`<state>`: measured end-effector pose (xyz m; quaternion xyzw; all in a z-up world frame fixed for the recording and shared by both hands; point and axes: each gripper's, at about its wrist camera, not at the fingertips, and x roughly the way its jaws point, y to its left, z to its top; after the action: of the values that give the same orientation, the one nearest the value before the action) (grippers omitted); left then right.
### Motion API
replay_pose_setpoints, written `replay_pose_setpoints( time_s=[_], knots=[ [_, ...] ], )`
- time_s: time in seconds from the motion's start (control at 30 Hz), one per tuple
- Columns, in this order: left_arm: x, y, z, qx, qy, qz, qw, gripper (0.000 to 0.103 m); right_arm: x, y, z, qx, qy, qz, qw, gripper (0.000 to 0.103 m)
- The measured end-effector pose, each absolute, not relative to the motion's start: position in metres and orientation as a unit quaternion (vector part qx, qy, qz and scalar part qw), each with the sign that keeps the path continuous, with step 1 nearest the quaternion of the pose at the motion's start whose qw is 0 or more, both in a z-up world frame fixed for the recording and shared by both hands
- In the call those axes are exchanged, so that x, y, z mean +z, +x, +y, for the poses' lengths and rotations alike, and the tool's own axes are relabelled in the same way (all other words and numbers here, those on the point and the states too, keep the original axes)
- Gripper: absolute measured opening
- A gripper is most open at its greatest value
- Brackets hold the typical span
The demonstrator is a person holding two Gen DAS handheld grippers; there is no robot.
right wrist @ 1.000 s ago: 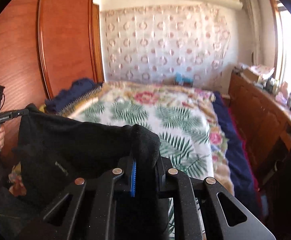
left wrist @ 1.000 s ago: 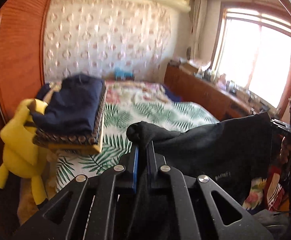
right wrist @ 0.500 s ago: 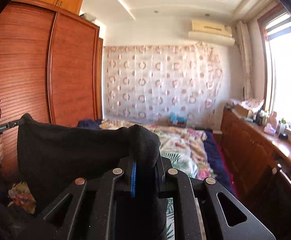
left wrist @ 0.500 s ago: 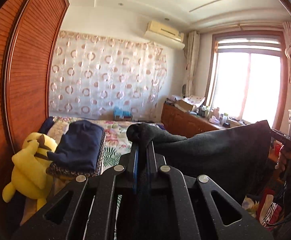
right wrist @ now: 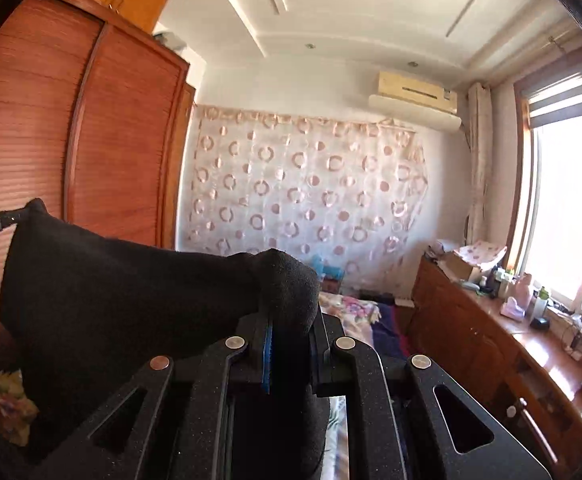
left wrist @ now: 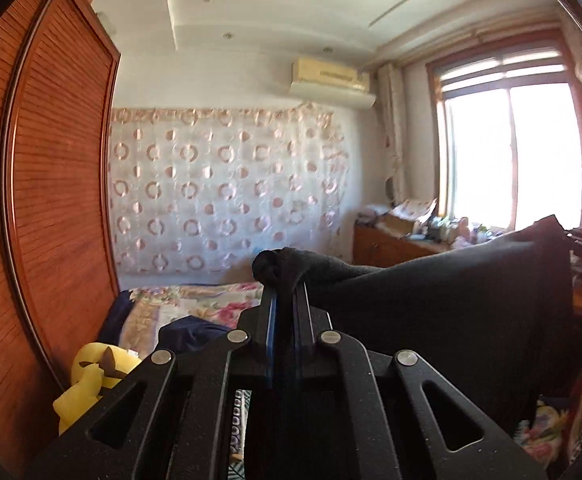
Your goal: Fold small clothes
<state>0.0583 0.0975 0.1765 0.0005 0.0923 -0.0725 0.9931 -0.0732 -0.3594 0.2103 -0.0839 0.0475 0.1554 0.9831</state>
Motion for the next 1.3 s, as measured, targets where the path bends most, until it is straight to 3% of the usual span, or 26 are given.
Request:
replay_pose_setpoints(
  time_s=[0.13, 0.17, 0.2, 0.23, 0.3, 0.47, 0.6, 0.93, 1.1, 1.3],
  knots=[
    [0.135, 0.126, 0.093, -0.051, 0.024, 0.139, 0.989, 0.007, 0.188, 0.011, -0.337, 0.138, -0.087, 0.095, 0.982, 0.014],
    [0.117, 0.151, 0.093, -0.044, 0.039, 0.157, 0.986, 0.014, 0.178, 0.033, -0.331, 0.128, -0.096, 0.108, 0.981, 0.015],
    [0.105, 0.165, 0.092, -0.038, 0.05, 0.172, 0.983, 0.023, 0.162, 0.059, -0.321, 0.109, -0.113, 0.126, 0.98, 0.022],
    [0.089, 0.182, 0.092, -0.025, 0.058, 0.192, 0.979, 0.025, 0.145, 0.084, -0.311, 0.077, -0.143, 0.142, 0.977, 0.04],
    [0.06, 0.206, 0.098, -0.014, 0.063, 0.233, 0.97, 0.029, 0.11, 0.13, -0.295, 0.029, -0.199, 0.18, 0.963, 0.056],
    [0.02, 0.201, 0.106, -0.039, 0.038, 0.28, 0.958, 0.049, 0.041, 0.183, -0.294, 0.034, -0.159, 0.259, 0.952, 0.056],
    [0.022, 0.177, 0.101, -0.06, 0.028, 0.284, 0.957, 0.08, 0.021, 0.176, -0.299, 0.063, -0.119, 0.283, 0.95, 0.056],
    [-0.007, 0.113, 0.07, -0.126, 0.014, 0.311, 0.942, 0.083, -0.021, 0.101, -0.343, 0.102, -0.069, 0.332, 0.935, 0.056],
    [-0.053, 0.109, 0.043, -0.147, 0.032, 0.371, 0.916, 0.083, -0.05, 0.06, -0.366, 0.128, -0.036, 0.367, 0.921, 0.056],
    [-0.069, 0.111, 0.033, -0.14, 0.032, 0.397, 0.907, 0.083, -0.059, 0.034, -0.379, 0.152, -0.033, 0.38, 0.912, 0.056]
  ],
)
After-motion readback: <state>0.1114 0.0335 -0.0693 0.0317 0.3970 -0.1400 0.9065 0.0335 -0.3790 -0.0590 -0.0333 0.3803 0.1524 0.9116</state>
